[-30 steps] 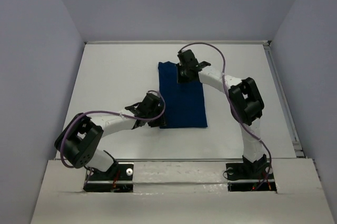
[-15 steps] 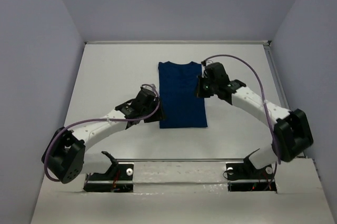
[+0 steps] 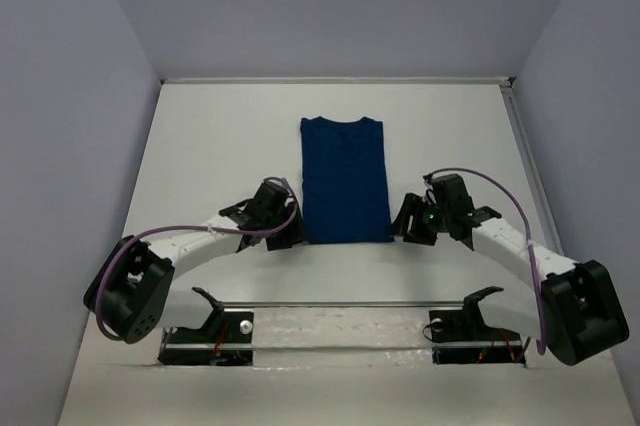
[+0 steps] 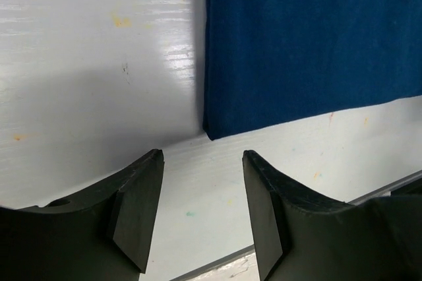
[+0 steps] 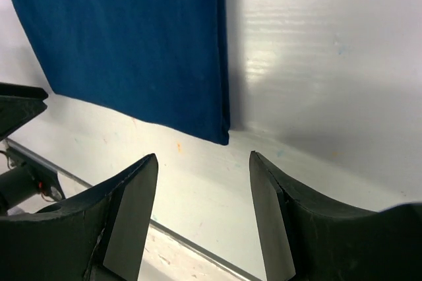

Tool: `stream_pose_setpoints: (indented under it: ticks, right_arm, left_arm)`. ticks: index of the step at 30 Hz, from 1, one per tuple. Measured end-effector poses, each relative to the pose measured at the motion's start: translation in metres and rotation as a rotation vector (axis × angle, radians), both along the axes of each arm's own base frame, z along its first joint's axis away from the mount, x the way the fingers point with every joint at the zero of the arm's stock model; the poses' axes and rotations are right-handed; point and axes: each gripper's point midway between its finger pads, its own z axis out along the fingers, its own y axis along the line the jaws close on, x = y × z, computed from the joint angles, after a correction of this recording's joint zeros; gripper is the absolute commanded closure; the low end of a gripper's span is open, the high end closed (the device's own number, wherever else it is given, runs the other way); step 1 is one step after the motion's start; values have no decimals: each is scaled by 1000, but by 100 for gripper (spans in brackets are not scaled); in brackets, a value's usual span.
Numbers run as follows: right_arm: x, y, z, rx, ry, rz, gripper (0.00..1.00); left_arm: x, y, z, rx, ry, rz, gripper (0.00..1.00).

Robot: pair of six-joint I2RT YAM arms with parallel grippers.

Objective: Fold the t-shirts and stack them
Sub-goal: Grab one side of the 2/3 rectangular tshirt with both arms

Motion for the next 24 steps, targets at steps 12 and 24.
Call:
stream_pose_setpoints:
  ticks: [12, 24]
  right_arm:
    - [-13, 2, -27, 118, 84, -32, 41]
    - [-4, 8, -33, 183, 93, -53, 52]
  left_arm:
    - [4, -5, -5, -24, 5, 23, 58]
    - [11, -10, -10, -42, -9, 36, 69]
